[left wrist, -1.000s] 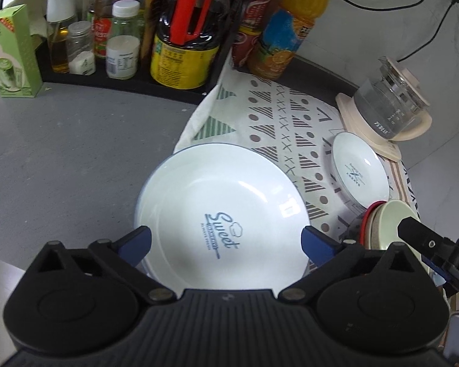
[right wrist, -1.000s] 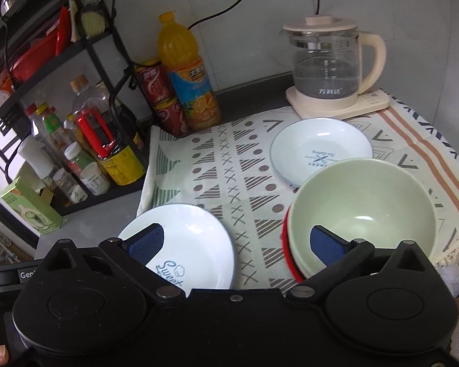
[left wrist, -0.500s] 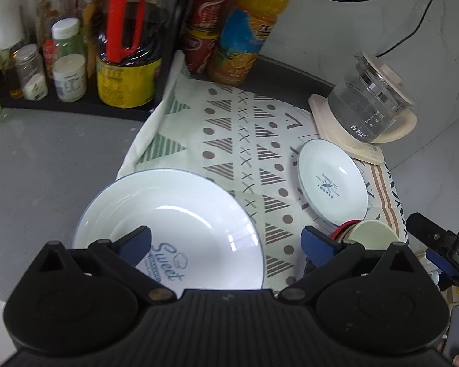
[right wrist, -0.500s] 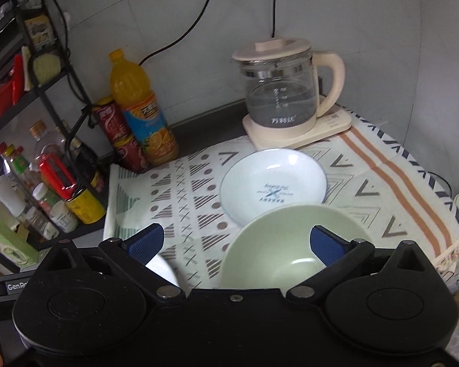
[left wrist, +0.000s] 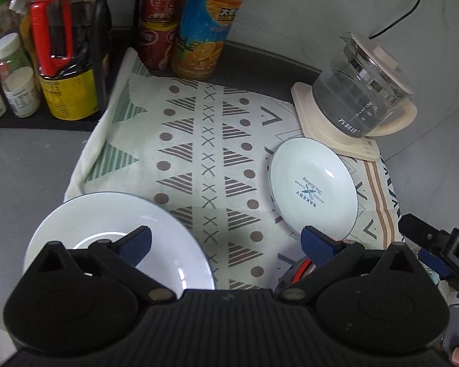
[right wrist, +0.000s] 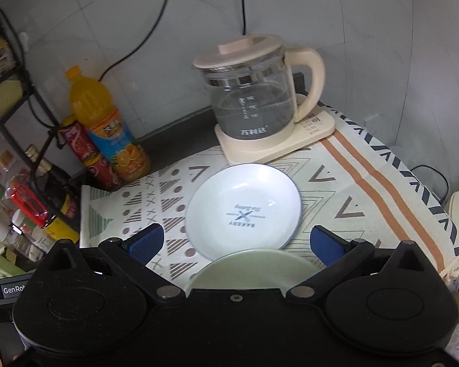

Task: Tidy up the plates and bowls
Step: 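Move both tools to the small white 'BAKERY' plate, then close both grippers on the rim of the 'BAKERY' plate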

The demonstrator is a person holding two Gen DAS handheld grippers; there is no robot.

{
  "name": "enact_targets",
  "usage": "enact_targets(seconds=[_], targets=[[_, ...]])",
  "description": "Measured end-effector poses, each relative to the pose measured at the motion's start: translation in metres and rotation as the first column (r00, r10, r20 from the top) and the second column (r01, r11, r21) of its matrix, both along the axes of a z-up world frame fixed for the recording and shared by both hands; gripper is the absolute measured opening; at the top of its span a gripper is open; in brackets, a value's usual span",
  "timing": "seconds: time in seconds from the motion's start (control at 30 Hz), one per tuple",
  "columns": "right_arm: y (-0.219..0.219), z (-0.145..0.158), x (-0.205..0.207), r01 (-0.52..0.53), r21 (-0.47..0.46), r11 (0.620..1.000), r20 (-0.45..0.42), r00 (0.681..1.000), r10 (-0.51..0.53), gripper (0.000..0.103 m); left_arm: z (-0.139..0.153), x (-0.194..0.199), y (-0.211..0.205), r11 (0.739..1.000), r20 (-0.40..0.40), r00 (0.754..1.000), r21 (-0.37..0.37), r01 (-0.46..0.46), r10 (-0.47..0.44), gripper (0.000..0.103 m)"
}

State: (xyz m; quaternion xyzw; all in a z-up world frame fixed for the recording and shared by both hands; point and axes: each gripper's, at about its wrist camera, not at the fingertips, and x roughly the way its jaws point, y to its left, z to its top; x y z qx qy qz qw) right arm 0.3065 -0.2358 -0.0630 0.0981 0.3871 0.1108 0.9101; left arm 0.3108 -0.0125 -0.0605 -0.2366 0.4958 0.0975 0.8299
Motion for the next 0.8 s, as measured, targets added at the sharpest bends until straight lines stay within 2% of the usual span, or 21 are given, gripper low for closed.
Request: enact_targets(seconds=[0.2, 0.37, 0.4, 0.47, 0.6, 0.7, 0.8], targets=[[-0.017, -0.011, 0.025, 0.026, 0.013, 1.0, -0.052, 0.998, -0.026, 0.101, -0.011, 0.026, -0.009, 0.999, -0.012, 1.0, -0.037, 0.018, -0.019, 0.102], [-0.031, -0.021, 0.047, 0.027, 0.058, 0.998, -0.105, 0.994, -0.02, 0.086, -0.023, 0.048, -0.015, 0.999, -0.027, 0.999, -0.039, 0.021, -0.022, 0.1], [-0.033, -0.024, 0.051, 0.028, 0.06, 0.998, -0.117, 0.993, -0.021, 0.081, -0.026, 0.053, -0.016, 0.999, -0.026, 0.999, -0.044, 0.024, -0.025, 0.1], [-0.036, -0.029, 0.06, 0.028, 0.054, 0.998, -0.136, 0.99, -0.02, 0.077, -0.033, 0.06, -0.017, 0.998, -0.033, 0.999, -0.051, 0.023, -0.025, 0.099], [-0.041, -0.042, 0.077, 0.027, 0.051, 0.998, -0.185, 0.983, -0.017, 0.068, -0.049, 0.075, -0.019, 0.997, -0.061, 0.998, -0.074, 0.025, -0.029, 0.088], [-0.044, -0.053, 0.091, 0.015, 0.065, 0.998, -0.226, 0.974, 0.0, 0.059, -0.062, 0.085, -0.02, 0.995, -0.087, 0.996, -0.094, 0.026, -0.034, 0.073], [-0.048, -0.066, 0.103, 0.021, 0.08, 0.997, -0.275, 0.962, 0.002, 0.058, -0.075, 0.091, -0.021, 0.992, -0.114, 0.993, -0.123, 0.017, -0.031, 0.06]])
